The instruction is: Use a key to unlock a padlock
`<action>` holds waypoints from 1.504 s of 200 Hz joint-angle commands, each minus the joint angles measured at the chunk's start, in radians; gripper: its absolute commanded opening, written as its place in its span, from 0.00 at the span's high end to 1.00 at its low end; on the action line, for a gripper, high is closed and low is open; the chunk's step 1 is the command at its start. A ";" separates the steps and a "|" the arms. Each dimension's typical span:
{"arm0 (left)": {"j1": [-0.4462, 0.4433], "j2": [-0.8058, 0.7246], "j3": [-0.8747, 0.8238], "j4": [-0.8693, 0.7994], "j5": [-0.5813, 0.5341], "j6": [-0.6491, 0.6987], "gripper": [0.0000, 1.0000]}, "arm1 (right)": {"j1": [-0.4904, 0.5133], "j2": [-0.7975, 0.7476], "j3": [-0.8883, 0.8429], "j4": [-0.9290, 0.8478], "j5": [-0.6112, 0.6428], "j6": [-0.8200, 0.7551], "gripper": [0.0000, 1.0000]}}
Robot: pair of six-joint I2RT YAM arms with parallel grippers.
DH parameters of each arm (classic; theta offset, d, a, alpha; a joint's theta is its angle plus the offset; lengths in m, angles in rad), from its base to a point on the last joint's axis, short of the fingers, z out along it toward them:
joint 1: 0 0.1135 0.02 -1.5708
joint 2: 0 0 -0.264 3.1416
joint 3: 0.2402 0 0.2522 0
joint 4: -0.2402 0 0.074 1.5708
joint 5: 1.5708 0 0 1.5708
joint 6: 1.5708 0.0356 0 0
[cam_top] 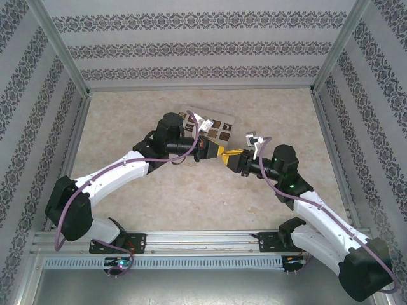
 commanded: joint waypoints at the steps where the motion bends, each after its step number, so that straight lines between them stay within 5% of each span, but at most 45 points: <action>1: 0.014 0.002 -0.011 0.059 0.032 -0.020 1.00 | -0.008 0.007 0.013 0.046 -0.012 -0.019 0.69; 77: 0.014 0.007 -0.013 0.056 0.038 -0.015 1.00 | -0.008 0.017 0.027 0.056 -0.015 -0.018 0.74; 148: 0.015 -0.005 -0.014 0.036 0.025 0.007 1.00 | -0.008 0.010 0.026 0.053 -0.017 -0.015 0.99; 219: 0.052 -0.081 -0.052 0.038 -0.063 0.015 0.66 | -0.008 0.026 0.013 0.006 0.021 -0.039 1.00; 301: 0.166 -0.345 -0.267 0.042 -0.412 0.086 0.23 | -0.008 0.096 0.023 -0.031 0.054 -0.079 1.00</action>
